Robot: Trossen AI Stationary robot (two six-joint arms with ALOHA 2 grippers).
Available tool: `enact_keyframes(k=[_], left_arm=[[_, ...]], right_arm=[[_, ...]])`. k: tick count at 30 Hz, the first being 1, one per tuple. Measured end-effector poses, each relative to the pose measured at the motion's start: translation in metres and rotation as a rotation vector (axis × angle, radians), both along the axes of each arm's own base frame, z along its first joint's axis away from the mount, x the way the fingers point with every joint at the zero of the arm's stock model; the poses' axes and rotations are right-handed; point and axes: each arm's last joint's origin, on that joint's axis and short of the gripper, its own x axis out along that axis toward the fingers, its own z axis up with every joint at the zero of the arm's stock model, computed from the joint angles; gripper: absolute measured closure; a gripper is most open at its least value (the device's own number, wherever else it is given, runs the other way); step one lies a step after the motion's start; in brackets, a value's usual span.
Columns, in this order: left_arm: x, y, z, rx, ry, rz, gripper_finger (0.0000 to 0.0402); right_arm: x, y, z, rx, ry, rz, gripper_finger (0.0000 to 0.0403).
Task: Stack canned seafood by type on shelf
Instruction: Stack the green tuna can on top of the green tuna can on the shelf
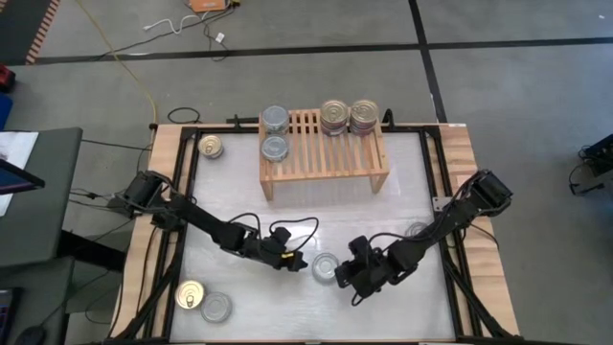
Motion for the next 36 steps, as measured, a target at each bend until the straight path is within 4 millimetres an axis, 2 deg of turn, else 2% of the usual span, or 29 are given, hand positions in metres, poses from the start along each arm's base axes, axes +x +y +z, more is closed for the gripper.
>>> enact_keyframes(k=[6,9,12,15,24,36], left_arm=[[0.0,0.0,0.0,0.005,-0.001,-0.003,0.019],[0.0,0.001,0.0,0.007,-0.001,-0.003,0.019],[0.001,0.003,0.0,0.007,-0.001,0.003,0.019],[0.001,0.004,0.0,0.009,-0.004,0.005,0.019],[0.001,0.003,0.0,-0.002,0.004,-0.016,0.019],[-0.001,0.003,-0.002,-0.001,0.034,-0.047,0.019]], right_arm=[[0.001,0.0,0.001,0.005,-0.01,-0.001,0.0199],[0.008,-0.002,-0.005,0.004,-0.016,-0.01,0.0211],[0.015,-0.003,-0.02,0.003,-0.005,-0.022,0.0228],[0.021,-0.001,-0.023,0.03,-0.041,-0.024,0.0246],[0.022,-0.002,-0.022,0.013,-0.05,-0.008,0.0292],[0.022,-0.002,-0.023,-0.013,-0.051,0.005,0.0317]])
